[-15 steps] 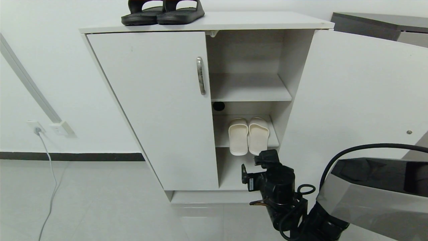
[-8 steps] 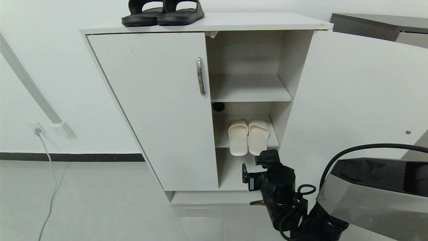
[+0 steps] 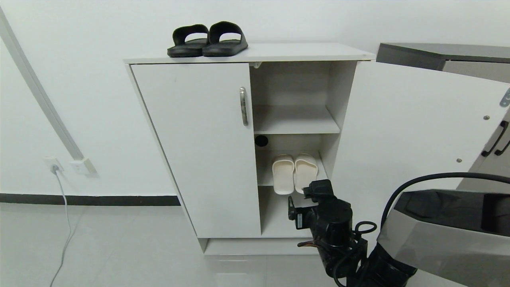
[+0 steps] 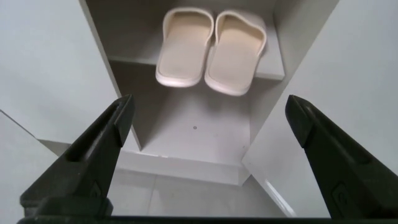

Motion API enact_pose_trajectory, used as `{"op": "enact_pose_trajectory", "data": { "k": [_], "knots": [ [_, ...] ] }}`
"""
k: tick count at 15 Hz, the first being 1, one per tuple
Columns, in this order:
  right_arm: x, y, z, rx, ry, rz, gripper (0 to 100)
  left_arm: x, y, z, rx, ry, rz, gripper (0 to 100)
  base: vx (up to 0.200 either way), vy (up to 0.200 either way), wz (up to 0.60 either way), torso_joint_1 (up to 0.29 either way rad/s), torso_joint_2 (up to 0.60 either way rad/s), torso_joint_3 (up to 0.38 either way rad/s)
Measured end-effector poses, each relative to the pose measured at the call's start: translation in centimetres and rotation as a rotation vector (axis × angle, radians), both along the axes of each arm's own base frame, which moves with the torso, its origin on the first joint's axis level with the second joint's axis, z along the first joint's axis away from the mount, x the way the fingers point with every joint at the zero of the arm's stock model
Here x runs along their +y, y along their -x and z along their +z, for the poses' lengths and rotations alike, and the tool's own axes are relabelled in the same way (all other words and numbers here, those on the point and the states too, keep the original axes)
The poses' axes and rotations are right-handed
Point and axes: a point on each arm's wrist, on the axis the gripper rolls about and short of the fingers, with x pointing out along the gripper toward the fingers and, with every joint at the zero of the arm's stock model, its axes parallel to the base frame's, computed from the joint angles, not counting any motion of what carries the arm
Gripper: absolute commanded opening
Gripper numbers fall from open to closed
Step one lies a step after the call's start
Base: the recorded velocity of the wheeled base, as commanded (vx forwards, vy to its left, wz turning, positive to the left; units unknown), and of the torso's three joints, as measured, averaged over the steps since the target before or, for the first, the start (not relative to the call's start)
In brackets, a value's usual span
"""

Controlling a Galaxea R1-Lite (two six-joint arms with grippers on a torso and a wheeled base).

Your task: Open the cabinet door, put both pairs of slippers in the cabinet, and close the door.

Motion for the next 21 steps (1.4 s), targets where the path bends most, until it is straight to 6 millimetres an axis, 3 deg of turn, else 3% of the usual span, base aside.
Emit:
{"op": "enact_pose_trajectory", "data": {
  "k": [9,21],
  "knots": [
    [-0.25,0.34,-0.21,-0.002,0.005,0.003,100,0.0,0.0,0.0,0.0,0.002,0.0,0,0.0,0.0,0.0,0.0,0.0,0.008],
    [-0.21,0.42,-0.3,0.0,0.006,0.005,100,0.0,0.0,-0.02,0.001,0.002,0.0,0,0.0,0.2,0.0,0.002,0.0,0.003]
  ]
}}
